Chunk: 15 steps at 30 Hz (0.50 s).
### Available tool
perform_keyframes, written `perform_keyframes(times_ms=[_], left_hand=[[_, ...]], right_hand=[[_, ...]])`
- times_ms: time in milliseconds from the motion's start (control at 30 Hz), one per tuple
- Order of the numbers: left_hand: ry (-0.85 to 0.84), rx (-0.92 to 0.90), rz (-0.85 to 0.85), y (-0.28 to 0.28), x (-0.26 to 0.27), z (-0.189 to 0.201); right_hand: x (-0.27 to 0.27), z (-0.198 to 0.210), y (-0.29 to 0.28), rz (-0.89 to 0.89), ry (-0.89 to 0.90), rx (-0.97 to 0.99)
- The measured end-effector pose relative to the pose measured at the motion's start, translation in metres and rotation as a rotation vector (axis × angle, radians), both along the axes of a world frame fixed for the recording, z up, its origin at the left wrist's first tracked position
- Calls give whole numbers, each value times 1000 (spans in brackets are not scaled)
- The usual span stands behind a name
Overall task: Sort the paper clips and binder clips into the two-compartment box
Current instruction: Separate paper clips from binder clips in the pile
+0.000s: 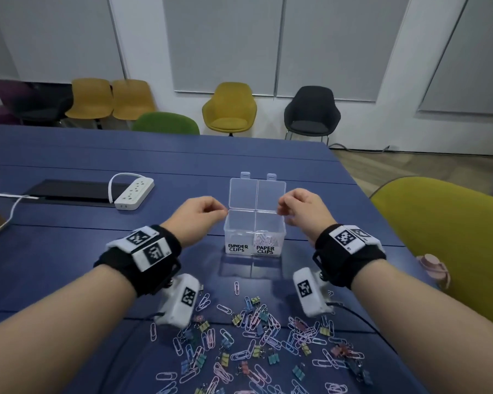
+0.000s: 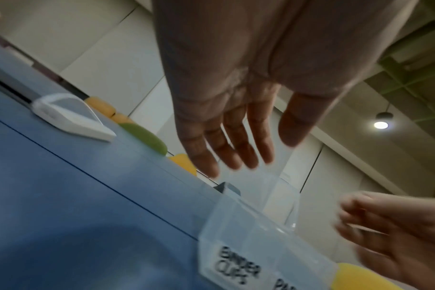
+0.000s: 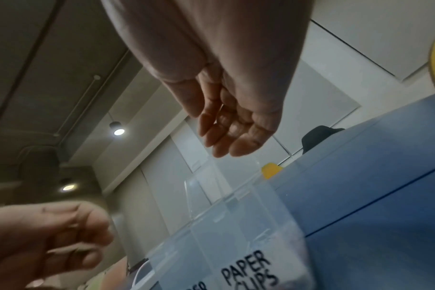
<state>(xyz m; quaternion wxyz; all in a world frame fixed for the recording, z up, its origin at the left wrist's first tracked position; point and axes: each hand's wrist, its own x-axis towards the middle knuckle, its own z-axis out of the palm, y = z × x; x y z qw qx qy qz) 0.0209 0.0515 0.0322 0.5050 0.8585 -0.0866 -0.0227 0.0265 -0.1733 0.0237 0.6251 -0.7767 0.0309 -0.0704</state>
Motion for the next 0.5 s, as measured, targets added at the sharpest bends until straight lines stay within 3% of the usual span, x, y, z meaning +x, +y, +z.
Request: perform_keyframes(times_ms=[133, 233, 333, 500], left_hand=[[95, 311, -145, 44, -34, -4], [159, 666, -251, 68, -60, -11], [215, 851, -280, 83, -80, -23], [257, 884, -315, 87, -101, -36]], right_hand=[[-46, 0, -32, 139, 92, -331], [-75, -11, -53, 347, 275, -807], [-95, -29, -64, 434, 374, -1220], [-114, -40, -65, 450, 329, -1326]])
